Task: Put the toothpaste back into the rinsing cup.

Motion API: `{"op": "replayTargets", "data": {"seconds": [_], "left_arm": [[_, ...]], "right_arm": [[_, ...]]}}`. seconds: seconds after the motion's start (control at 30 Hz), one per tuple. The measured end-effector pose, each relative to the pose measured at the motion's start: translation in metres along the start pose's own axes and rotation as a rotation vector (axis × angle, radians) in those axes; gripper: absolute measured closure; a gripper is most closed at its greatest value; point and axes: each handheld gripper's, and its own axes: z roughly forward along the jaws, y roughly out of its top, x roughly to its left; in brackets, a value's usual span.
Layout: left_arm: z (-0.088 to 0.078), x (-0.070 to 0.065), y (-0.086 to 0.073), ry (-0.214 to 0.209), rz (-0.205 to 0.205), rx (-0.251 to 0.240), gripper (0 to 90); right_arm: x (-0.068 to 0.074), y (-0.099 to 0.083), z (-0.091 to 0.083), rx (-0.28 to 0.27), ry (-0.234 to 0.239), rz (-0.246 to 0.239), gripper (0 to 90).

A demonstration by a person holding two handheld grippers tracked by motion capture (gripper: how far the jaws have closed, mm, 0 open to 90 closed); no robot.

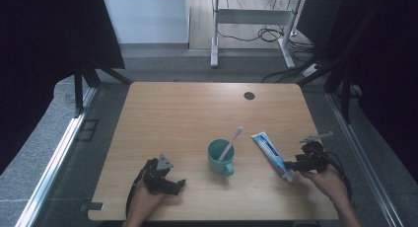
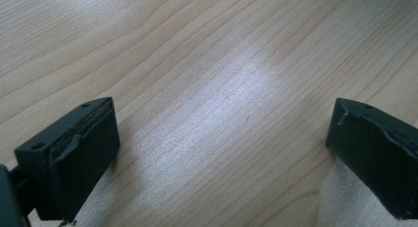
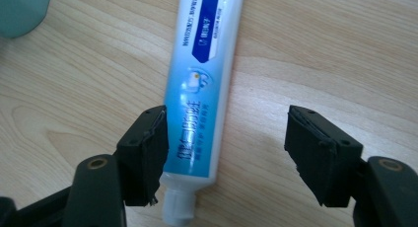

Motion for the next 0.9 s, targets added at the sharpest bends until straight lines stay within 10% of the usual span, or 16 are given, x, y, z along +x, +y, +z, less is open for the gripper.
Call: {"op": "replayTargets", "data": {"seconds": [0.9], "left_arm": [[0.000,0.000,0.000,0.000,0.002,0.002,0.0]], "right_arm": [[0.027,0.067,0.045,0.398,-0.082,-0.146,29.1]]}}
